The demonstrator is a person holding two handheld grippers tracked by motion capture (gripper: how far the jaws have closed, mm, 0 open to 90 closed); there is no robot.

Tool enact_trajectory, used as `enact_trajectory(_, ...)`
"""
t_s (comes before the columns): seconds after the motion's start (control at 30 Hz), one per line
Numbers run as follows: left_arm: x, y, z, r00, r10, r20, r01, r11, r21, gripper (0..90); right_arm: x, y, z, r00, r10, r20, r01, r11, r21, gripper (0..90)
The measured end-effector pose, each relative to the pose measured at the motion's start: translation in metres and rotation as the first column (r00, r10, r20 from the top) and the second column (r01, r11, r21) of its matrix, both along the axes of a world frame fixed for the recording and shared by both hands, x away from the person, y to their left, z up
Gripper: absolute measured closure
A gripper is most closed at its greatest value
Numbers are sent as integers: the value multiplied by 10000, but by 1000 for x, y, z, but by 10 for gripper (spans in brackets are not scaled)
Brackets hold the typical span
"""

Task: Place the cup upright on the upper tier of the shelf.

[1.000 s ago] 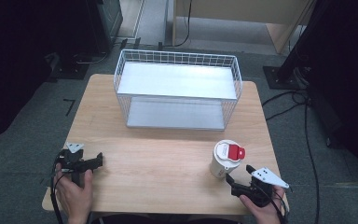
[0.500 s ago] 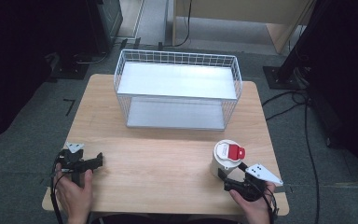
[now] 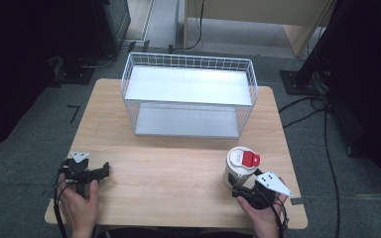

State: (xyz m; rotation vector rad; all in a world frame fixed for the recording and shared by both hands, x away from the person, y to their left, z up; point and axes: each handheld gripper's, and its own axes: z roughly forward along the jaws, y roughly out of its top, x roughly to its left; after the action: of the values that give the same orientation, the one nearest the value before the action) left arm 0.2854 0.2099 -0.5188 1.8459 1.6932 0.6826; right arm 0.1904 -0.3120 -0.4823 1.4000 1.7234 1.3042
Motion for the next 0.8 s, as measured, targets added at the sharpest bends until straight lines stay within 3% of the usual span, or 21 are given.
enact_trajectory(0.4,0,0,0,10000,-12,-9,12,10000,8,0,4,7,-4,9999,73,73,-72,10000,-54,95)
enact_trajectory(0.8,0,0,0,10000,-13,-12,13,10000,9,0,10,9,-11,9989,-476,-20,476,9987,156,0)
